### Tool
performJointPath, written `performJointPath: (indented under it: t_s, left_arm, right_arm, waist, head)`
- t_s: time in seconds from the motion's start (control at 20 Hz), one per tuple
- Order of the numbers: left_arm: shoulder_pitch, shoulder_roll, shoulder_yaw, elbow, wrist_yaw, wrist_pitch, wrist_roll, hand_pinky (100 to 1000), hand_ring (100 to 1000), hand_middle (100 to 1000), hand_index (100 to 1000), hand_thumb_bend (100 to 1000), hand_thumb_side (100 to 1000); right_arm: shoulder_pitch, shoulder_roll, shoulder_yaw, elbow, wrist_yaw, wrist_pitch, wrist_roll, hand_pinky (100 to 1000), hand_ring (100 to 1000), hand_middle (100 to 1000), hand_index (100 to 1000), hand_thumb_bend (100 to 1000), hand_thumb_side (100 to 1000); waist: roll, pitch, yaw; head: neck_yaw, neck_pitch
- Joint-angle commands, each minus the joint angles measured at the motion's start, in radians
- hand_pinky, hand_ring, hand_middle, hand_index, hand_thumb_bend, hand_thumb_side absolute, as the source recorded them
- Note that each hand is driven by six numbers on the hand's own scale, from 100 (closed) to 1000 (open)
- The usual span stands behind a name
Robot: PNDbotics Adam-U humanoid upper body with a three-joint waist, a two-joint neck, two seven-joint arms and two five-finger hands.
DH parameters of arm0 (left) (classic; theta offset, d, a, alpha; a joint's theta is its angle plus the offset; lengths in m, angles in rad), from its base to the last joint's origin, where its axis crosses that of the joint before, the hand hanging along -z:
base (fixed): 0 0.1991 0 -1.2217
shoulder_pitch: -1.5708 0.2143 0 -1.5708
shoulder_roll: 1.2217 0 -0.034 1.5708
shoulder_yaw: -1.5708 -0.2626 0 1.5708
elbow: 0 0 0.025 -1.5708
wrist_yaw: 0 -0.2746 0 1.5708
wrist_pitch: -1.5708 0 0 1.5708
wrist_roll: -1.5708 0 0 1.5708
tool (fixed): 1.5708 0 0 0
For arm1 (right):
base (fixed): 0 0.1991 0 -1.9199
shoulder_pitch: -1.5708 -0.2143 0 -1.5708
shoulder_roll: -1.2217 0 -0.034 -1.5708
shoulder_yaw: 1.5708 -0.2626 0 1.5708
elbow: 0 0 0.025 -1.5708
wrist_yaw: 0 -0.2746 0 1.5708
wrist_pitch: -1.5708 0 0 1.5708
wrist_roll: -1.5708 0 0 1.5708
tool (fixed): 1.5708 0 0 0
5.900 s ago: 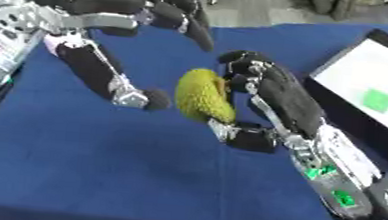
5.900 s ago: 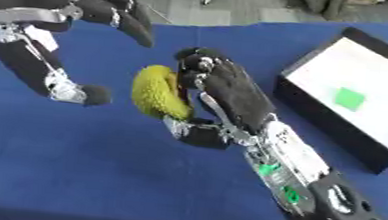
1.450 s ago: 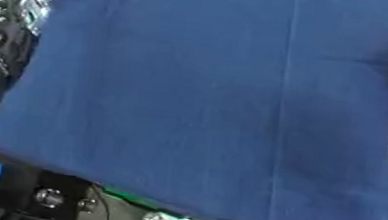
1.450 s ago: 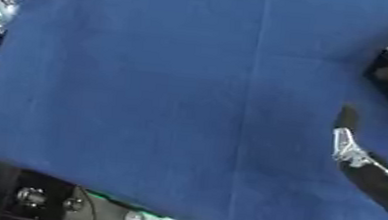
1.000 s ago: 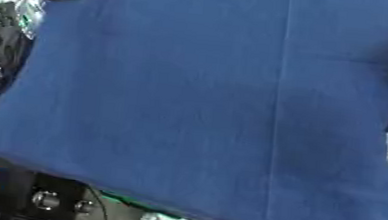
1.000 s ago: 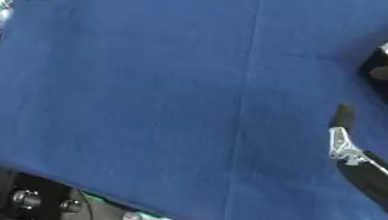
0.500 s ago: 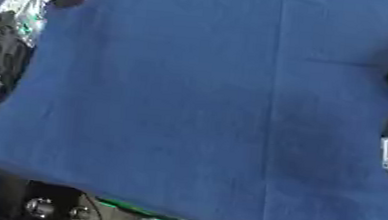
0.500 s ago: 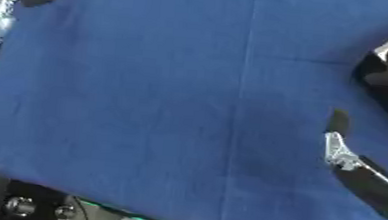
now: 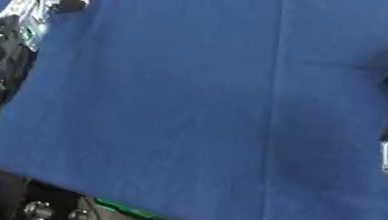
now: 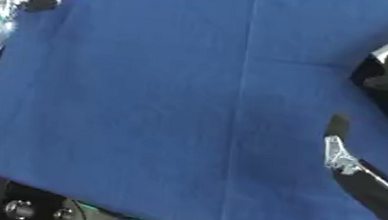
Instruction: Pick up the objects with one hand, pass them to the other hand, and then place them into the box on the other side of the table.
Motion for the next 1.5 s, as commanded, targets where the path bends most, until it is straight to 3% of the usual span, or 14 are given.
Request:
performJointPath:
  t_s: [0.05, 0.25, 0.5, 0.55, 0.6, 0.65, 0.75, 0.8, 0.9, 1.0, 1.15, 1.3, 1.35, 1.5]
  left_arm:
    - [-0.027, 0.018, 0.028, -0.054, -0.012, 0.024, 0.029, 587, 414, 339, 419, 100, 225]
    - [-0.02, 0.01, 0.033, -0.124, 0.018, 0.037, 0.085, 559, 375, 266, 351, 100, 263]
    - [-0.017, 0.008, 0.012, -0.13, 0.057, 0.016, 0.157, 550, 368, 255, 341, 100, 262]
    - [-0.018, 0.01, 0.01, -0.129, 0.061, 0.015, 0.172, 550, 371, 267, 354, 100, 228]
    - [-0.02, 0.014, 0.01, -0.13, 0.062, 0.017, 0.187, 568, 405, 318, 403, 100, 187]
    - [-0.02, 0.017, 0.006, -0.128, 0.059, 0.021, 0.201, 631, 506, 455, 540, 100, 154]
    - [-0.022, 0.019, -0.013, -0.111, 0.038, 0.023, 0.204, 725, 675, 660, 756, 243, 130]
    - [-0.024, 0.017, -0.018, -0.097, 0.027, 0.023, 0.197, 747, 721, 714, 804, 235, 176]
    - [-0.035, 0.006, -0.009, -0.064, 0.024, 0.023, 0.172, 776, 793, 802, 884, 100, 675]
    - [-0.049, -0.007, 0.022, -0.033, 0.045, 0.023, 0.146, 772, 797, 807, 891, 100, 843]
    - [-0.059, -0.018, 0.06, -0.008, 0.085, 0.016, 0.126, 772, 799, 812, 900, 100, 946]
    - [-0.063, -0.02, 0.077, 0.006, 0.127, 0.016, 0.136, 769, 793, 809, 898, 100, 969]
    - [-0.063, -0.02, 0.079, 0.01, 0.14, 0.016, 0.141, 767, 792, 804, 895, 100, 985]
    - [-0.059, -0.019, 0.075, 0.023, 0.18, 0.021, 0.159, 762, 786, 796, 886, 100, 1000]
  right_arm:
    - [-0.005, -0.011, -0.009, -0.021, -0.002, 0.004, -0.002, 821, 856, 681, 968, 100, 418]
    - [-0.005, -0.011, -0.009, -0.021, 0.001, 0.005, -0.001, 822, 856, 678, 968, 100, 418]
    - [-0.005, -0.01, -0.008, -0.021, 0.005, 0.005, 0.003, 824, 857, 680, 968, 100, 419]
    - [-0.004, -0.011, -0.008, -0.021, 0.006, 0.004, 0.005, 824, 857, 681, 968, 100, 419]
    - [-0.004, -0.011, -0.008, -0.021, 0.006, 0.002, 0.006, 825, 857, 682, 969, 100, 419]
    - [-0.003, -0.012, -0.009, -0.021, 0.006, 0.001, 0.008, 825, 857, 682, 969, 100, 419]
    - [-0.003, -0.012, -0.009, -0.021, 0.006, -0.002, 0.01, 825, 858, 682, 969, 100, 419]
    - [-0.004, -0.011, -0.009, -0.021, 0.005, -0.003, 0.011, 825, 858, 682, 970, 100, 419]
    - [-0.006, -0.01, -0.008, -0.021, 0.003, -0.006, 0.014, 826, 858, 683, 970, 100, 418]
    - [-0.007, -0.011, -0.009, -0.021, 0.001, -0.006, 0.015, 826, 858, 684, 970, 100, 417]
    - [-0.01, -0.011, -0.012, -0.021, -0.004, -0.005, 0.013, 826, 859, 683, 971, 100, 415]
    - [-0.013, -0.012, -0.012, -0.021, -0.009, -0.005, 0.011, 825, 859, 682, 972, 100, 375]
    - [-0.014, -0.012, -0.012, -0.021, -0.011, -0.005, 0.011, 825, 859, 682, 972, 100, 414]
    - [-0.017, -0.013, -0.013, -0.021, -0.015, -0.006, 0.009, 825, 859, 681, 973, 100, 414]
  waist:
    - [0.0, -0.019, 0.001]
    - [0.001, -0.023, 0.006]
    - [0.005, -0.032, 0.01]
    - [0.005, -0.034, 0.01]
    - [0.006, -0.036, 0.01]
    - [0.007, -0.037, 0.01]
    - [0.008, -0.038, 0.01]
    - [0.008, -0.038, 0.009]
    - [0.005, -0.035, 0.007]
    - [0.0, -0.032, 0.005]
    - [-0.006, -0.021, -0.002]
    - [-0.009, -0.01, -0.008]
    - [-0.01, -0.006, -0.01]
    - [-0.01, 0.005, -0.015]
  head:
    - [0.005, 0.0]
    - [0.009, 0.014]
    - [0.013, 0.022]
    - [0.014, 0.023]
    - [0.015, 0.024]
    - [0.017, 0.024]
    - [0.018, 0.023]
    - [0.018, 0.021]
    - [0.016, 0.017]
    - [0.015, 0.012]
    - [0.012, 0.0]
    - [0.011, -0.007]
    - [0.011, -0.01]
    - [0.008, -0.024]
